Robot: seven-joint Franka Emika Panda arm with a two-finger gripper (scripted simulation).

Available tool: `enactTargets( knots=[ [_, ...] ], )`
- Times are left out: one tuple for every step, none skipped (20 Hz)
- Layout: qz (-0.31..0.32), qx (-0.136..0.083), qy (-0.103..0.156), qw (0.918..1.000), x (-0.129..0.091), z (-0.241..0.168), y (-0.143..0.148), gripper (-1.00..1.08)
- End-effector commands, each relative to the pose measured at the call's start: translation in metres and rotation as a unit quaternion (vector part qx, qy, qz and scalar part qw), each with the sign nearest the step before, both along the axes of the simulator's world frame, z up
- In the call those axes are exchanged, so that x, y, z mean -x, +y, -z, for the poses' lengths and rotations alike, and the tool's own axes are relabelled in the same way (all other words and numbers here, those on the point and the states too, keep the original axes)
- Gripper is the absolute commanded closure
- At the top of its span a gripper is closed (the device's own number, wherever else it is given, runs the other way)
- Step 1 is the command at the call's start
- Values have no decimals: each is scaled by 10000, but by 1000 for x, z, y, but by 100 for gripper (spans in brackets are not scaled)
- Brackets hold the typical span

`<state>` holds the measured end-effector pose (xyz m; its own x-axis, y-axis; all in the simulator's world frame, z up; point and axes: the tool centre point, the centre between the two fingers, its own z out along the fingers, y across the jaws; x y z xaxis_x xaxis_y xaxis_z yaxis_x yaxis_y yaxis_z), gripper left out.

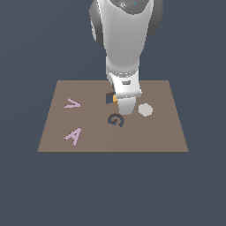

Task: Insert a designated object into the corresponding slot on a board.

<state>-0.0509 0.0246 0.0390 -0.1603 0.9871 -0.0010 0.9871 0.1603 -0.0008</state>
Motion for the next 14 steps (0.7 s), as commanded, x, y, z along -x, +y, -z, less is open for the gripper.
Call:
enactTargets(
  knots=[
    [-198,0,-4,9998,4,-1,-9,108],
    [-259,0,-4,9997,5,-1,-12,108],
    [-315,0,-4,9995,6,-1,-15,108],
    [-366,0,-4,9993,7,-1,-18,108],
    [-411,0,-4,9992,8,-1,-20,108],
    [-451,0,-4,9990,8,-1,-22,108],
    [-486,0,-4,9988,9,-1,-24,108],
    [-516,0,-4,9987,9,-1,-26,108],
    [-542,0,-4,9985,9,-1,-27,108],
    [-562,0,-4,9984,10,-1,-28,108],
    [-577,0,-4,9983,10,-1,-29,108],
    [-588,0,-4,9983,10,-1,-30,108],
    [-595,0,-4,9982,10,-1,-30,108],
    [-595,0,-4,9982,10,-1,-30,108]
  ],
)
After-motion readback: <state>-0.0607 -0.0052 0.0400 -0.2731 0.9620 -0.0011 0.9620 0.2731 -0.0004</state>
